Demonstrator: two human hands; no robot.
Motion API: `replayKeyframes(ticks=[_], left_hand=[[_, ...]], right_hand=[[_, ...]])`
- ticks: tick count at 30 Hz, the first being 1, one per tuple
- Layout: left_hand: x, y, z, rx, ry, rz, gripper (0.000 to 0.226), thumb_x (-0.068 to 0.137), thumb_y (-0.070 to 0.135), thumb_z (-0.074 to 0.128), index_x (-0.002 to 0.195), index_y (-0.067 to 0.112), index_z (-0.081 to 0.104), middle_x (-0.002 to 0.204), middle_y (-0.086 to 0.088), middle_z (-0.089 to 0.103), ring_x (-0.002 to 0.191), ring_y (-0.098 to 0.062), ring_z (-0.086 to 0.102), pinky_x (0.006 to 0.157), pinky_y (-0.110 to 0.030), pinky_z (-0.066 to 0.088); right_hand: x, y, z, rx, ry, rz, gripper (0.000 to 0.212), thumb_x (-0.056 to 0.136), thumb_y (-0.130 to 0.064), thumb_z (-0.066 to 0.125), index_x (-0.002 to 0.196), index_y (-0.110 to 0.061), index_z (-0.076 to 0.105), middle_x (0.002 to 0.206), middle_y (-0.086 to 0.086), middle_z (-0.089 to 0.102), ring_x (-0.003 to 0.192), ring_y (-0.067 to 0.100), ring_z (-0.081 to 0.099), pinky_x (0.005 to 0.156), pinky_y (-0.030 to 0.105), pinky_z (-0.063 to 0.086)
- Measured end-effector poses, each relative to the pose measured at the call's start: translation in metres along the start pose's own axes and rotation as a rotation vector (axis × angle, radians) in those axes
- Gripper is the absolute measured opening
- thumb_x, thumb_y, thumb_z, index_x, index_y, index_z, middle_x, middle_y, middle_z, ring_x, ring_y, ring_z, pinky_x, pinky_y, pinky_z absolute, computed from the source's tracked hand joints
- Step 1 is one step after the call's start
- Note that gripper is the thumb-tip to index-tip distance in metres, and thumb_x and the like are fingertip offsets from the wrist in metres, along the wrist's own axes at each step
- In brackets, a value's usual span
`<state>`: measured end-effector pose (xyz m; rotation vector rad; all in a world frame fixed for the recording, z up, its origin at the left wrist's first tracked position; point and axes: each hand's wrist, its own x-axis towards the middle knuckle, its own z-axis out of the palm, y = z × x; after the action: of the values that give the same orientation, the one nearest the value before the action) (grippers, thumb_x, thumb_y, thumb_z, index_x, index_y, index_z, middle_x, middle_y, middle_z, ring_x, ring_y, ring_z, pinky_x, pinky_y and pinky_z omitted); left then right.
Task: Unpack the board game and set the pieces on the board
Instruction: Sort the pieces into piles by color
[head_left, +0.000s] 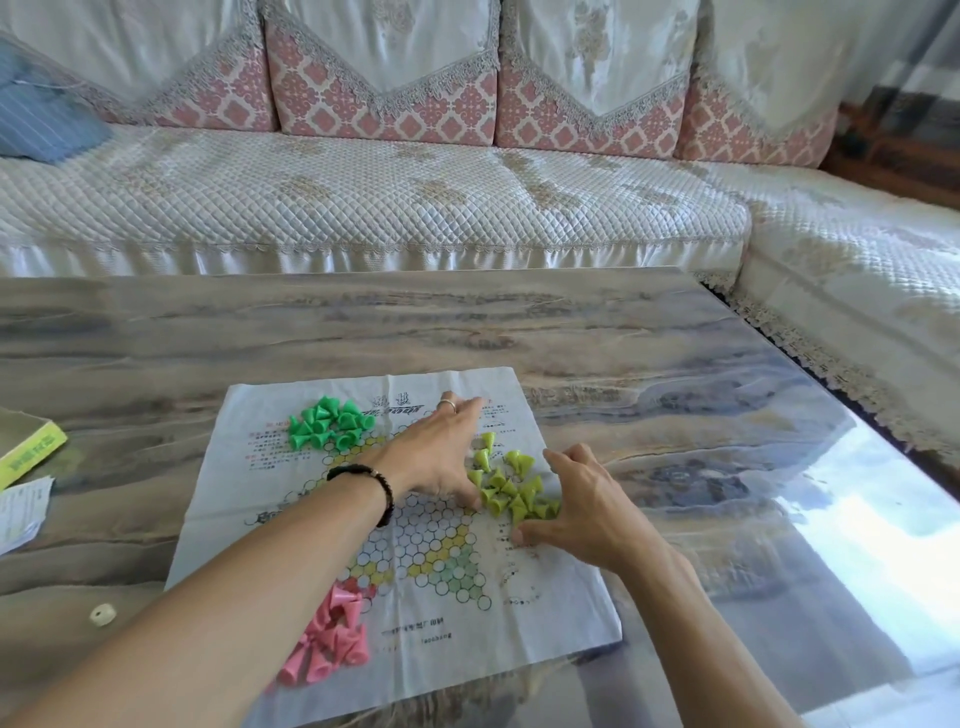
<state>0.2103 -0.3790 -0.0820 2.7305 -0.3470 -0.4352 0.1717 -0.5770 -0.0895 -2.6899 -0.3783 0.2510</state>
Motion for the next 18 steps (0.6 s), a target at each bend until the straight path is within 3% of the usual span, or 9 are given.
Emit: replayKeyframes(ticks=[3, 5, 9, 14, 18], left_hand=[[0.004, 0.0, 0.001, 0.005, -0.047, 0.047, 0.078, 0.061, 0.035, 0.089, 0.125, 0.013, 0.049, 0.122, -0.006, 0.047, 0.103, -0.026, 0.052, 0.088, -0.04, 0.047], [0.005, 0.001, 0.002, -0.028, -0.054, 0.086, 0.066, 0.064, 0.03, 0.088, 0.12, 0.016, 0.056, 0.113, -0.001, 0.051, 0.092, -0.02, 0.053, 0.077, -0.037, 0.047], [0.003, 0.002, 0.002, -0.052, -0.051, 0.132, 0.07, 0.069, 0.026, 0.086, 0.131, 0.024, 0.052, 0.109, 0.006, 0.045, 0.092, -0.012, 0.047, 0.072, -0.026, 0.036], [-0.008, 0.001, 0.002, -0.082, -0.005, 0.165, 0.067, 0.072, 0.021, 0.083, 0.131, 0.019, 0.052, 0.12, 0.0, 0.052, 0.094, -0.012, 0.05, 0.076, -0.027, 0.039], [-0.034, -0.008, 0.0, -0.129, 0.046, 0.143, 0.074, 0.079, 0.04, 0.076, 0.142, 0.024, 0.04, 0.132, 0.0, 0.049, 0.105, -0.014, 0.055, 0.086, -0.029, 0.044]], right_hand=[[0.007, -0.001, 0.001, 0.038, 0.007, 0.012, 0.079, 0.066, -0.049, 0.08, 0.126, -0.01, 0.048, 0.118, 0.0, 0.044, 0.102, 0.02, 0.052, 0.088, 0.033, 0.047], [0.009, -0.001, 0.002, 0.046, 0.012, 0.013, 0.075, 0.067, -0.047, 0.079, 0.124, -0.009, 0.05, 0.114, 0.0, 0.045, 0.1, 0.021, 0.051, 0.086, 0.033, 0.047], [0.01, 0.0, 0.002, 0.053, 0.011, 0.019, 0.072, 0.068, -0.046, 0.078, 0.125, -0.012, 0.05, 0.114, 0.0, 0.045, 0.101, 0.02, 0.05, 0.086, 0.033, 0.046], [0.004, -0.005, 0.002, 0.02, 0.065, 0.018, 0.078, 0.073, -0.052, 0.071, 0.137, -0.017, 0.043, 0.123, -0.001, 0.046, 0.105, 0.02, 0.054, 0.087, 0.032, 0.046], [-0.006, -0.017, 0.007, 0.024, 0.174, 0.018, 0.066, 0.083, -0.054, 0.06, 0.138, -0.02, 0.043, 0.124, -0.002, 0.047, 0.106, 0.019, 0.054, 0.082, 0.029, 0.044]])
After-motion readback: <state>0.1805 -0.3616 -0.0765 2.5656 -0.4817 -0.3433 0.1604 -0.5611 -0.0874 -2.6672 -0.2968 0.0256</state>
